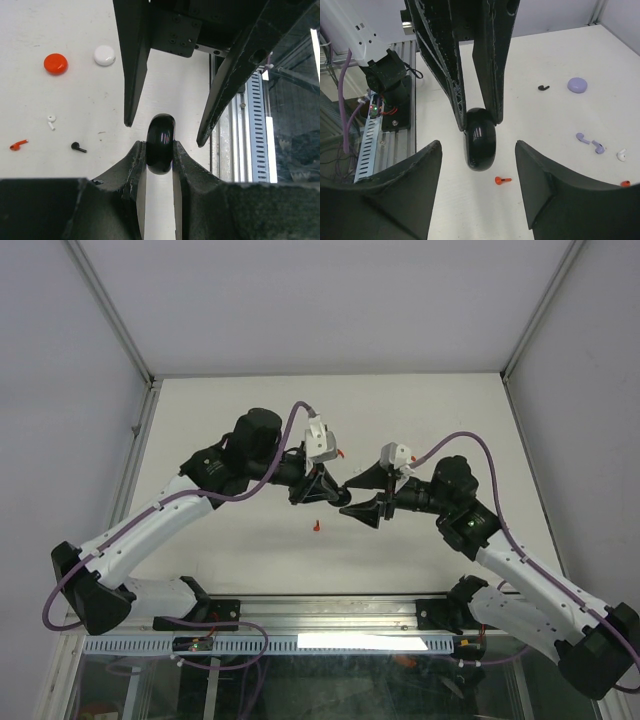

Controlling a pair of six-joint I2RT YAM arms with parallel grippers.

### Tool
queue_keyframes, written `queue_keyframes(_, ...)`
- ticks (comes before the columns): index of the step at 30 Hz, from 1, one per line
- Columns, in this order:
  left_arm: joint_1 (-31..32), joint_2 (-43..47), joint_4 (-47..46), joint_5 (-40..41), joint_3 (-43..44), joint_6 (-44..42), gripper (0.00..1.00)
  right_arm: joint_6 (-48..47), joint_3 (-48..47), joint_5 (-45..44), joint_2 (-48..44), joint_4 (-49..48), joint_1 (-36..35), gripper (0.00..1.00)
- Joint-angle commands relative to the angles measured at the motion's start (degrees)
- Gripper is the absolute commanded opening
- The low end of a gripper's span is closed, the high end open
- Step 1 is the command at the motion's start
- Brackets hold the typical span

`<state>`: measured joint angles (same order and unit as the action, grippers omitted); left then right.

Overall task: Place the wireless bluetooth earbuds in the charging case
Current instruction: Pick up the charging case at the center of the board.

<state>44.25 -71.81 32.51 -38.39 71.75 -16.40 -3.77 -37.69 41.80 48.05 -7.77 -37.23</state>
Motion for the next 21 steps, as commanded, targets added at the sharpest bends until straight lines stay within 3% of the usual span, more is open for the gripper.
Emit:
queue_keyframes(1,1.8,-0.2,1.9,4.4,4.0,-5.0,0.00,-1.9,-2.2,3.8,1.7,-3.4,0.1,0.61)
queue_keyframes(15,4.0,-2.0,4.1,7.3,5.8,-6.5,0.00,-3.3,-3.5,7.2,4.0,-0.6,0.0,0.44)
queue_keyframes(21,4.2,-1.9,4.5,7.4,5.8,-6.6,0.00,-4.8,-4.3,8.5,5.3,2.2,0.1,0.30)
